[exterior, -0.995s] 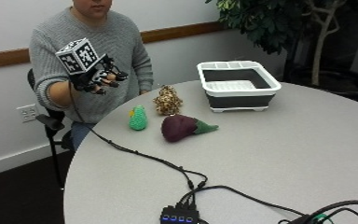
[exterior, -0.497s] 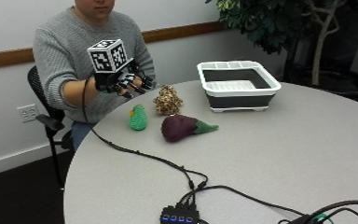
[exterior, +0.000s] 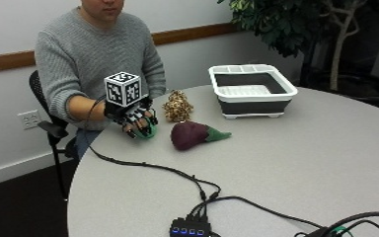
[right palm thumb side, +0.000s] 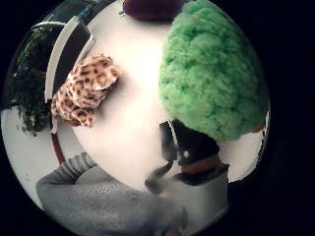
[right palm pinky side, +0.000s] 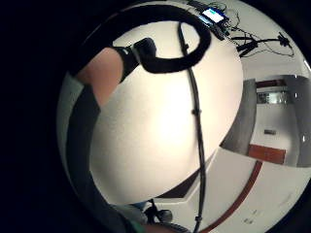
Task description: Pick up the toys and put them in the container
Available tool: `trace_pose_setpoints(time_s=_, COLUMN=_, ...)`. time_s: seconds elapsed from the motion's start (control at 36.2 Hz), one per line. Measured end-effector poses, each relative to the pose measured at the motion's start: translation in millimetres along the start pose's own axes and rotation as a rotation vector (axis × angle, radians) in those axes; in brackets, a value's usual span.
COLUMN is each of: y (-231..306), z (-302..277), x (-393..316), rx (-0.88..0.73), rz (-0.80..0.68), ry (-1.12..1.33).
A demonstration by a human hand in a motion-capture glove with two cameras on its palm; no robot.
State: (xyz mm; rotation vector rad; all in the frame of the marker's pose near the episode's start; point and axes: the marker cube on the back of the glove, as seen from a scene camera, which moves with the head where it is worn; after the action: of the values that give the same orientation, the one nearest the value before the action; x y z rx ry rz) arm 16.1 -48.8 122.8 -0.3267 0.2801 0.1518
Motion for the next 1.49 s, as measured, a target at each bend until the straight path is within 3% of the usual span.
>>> trace_pose_setpoints(time_s=0.17, y=-6.3, z=-16.4, x=-2.4, rx=0.078, rz=-0.043, ry=-0.016)
trace_pose_setpoints(time_s=0.41, y=-35.6, z=-163.5, x=11.7, rx=0.327, rz=-0.075, ry=-0.142)
trace_pose_setpoints(time_s=0.55, y=-61.1, z=-195.0, x=-21.8, rx=0.319, rz=-0.162, ry=-0.161)
trace_pose_setpoints(time_s=0.77, y=-143.5, z=-206.7, x=-186.6, rx=0.191, rz=-0.41, ry=-0.296)
trace_pose_setpoints(time_s=0.88, y=-187.0, z=-188.1, x=-224.7, rx=0.245, rz=-0.439, ry=0.143)
trace_pose_setpoints(time_s=0.94, y=-196.8, z=-179.5, x=-232.0, rx=0.243, rz=-0.448, ry=0.244)
trace_pose_setpoints(time_s=1.05, y=-185.2, z=-172.1, x=-275.5, rx=0.113, rz=-0.447, ry=-0.132)
trace_pose_setpoints(time_s=1.24, y=-179.7, z=-142.9, x=-274.1, rx=-0.076, rz=-0.457, ry=-0.163)
trace_pose_setpoints(time_s=1.49, y=-167.6, z=-138.1, x=-259.0, rx=-0.038, rz=-0.454, ry=-0.123)
